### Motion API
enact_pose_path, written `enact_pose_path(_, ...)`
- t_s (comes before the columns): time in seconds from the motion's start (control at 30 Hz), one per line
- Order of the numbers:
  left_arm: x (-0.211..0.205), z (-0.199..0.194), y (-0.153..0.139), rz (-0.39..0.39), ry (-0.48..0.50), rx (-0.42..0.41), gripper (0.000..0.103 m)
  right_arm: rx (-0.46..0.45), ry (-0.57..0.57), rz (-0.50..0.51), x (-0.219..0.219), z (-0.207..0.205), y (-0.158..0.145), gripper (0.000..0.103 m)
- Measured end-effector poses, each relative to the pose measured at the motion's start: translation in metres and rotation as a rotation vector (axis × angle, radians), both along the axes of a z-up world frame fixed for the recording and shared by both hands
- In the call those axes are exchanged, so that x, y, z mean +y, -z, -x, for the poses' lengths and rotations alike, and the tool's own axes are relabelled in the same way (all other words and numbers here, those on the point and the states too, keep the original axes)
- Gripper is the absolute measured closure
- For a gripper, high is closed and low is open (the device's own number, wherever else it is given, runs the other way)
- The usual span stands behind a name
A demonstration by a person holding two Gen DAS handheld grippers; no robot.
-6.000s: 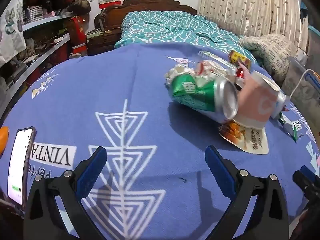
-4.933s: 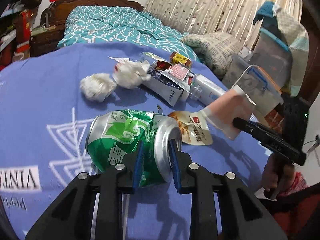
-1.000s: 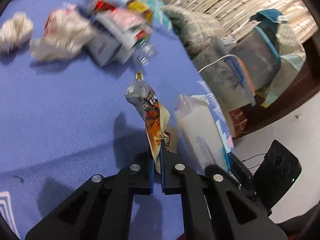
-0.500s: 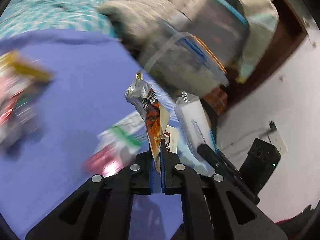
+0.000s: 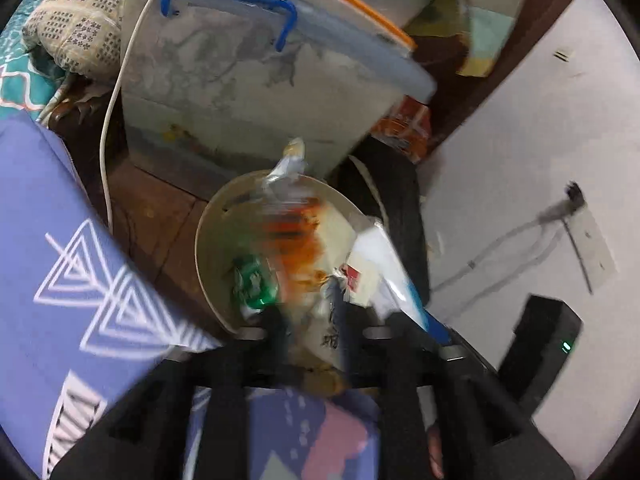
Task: Collect trash
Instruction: 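Drop the wrapper and white package into the wastebasket from both grippers, then move both grippers back over the bedspread toward the remaining trash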
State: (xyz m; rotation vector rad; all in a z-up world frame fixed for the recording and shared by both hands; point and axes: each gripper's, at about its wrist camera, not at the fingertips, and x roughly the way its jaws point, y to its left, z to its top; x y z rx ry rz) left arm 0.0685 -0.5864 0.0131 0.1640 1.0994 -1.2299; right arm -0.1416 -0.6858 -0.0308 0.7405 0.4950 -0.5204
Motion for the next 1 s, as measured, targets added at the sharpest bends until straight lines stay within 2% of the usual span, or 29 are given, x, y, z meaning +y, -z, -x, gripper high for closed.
enact_pose_path(0.03,-0.004,-0.002,0.002,-0.009,-0.028,-0.016,0.033,0.001,0.004,0.001,-0.001,-0.001,0.001,0.021)
enact_pose_path(0.1,-0.007,-0.005,0.003,-0.011,-0.066,-0.049,0.034,0.006,0.028,0.03,0.0,0.0,-0.003,0.021)
enact_pose_path(0.2,0.005,-0.007,0.0,0.0,-0.072,-0.033,0.035,-0.025,0.049,0.043,0.003,0.006,-0.007,0.021)
enact_pose_path(0.33,0.049,0.003,-0.008,0.019,-0.071,-0.061,0.035,-0.07,0.057,0.028,0.019,0.018,-0.007,0.022)
enact_pose_path(0.43,0.081,0.018,-0.011,-0.014,-0.078,-0.16,0.034,-0.092,0.023,0.009,0.037,0.017,-0.007,0.023)
enact_pose_path(0.47,0.096,0.025,-0.011,-0.033,-0.087,-0.207,0.034,-0.094,0.008,0.006,0.046,0.015,-0.008,0.023)
enact_pose_path(0.57,0.137,0.039,-0.013,-0.052,-0.127,-0.283,0.033,-0.109,-0.043,-0.01,0.073,0.008,-0.01,0.024)
enact_pose_path(0.7,0.194,0.045,-0.013,-0.06,-0.211,-0.32,0.033,-0.116,-0.146,-0.019,0.12,-0.01,-0.015,0.024)
enact_pose_path(0.9,0.288,0.039,-0.02,-0.07,-0.411,-0.365,0.029,-0.083,-0.347,-0.007,0.201,-0.044,-0.023,0.024)
enact_pose_path(1.0,0.332,0.036,-0.021,-0.104,-0.52,-0.394,0.027,-0.062,-0.441,0.0,0.241,-0.059,-0.025,0.024)
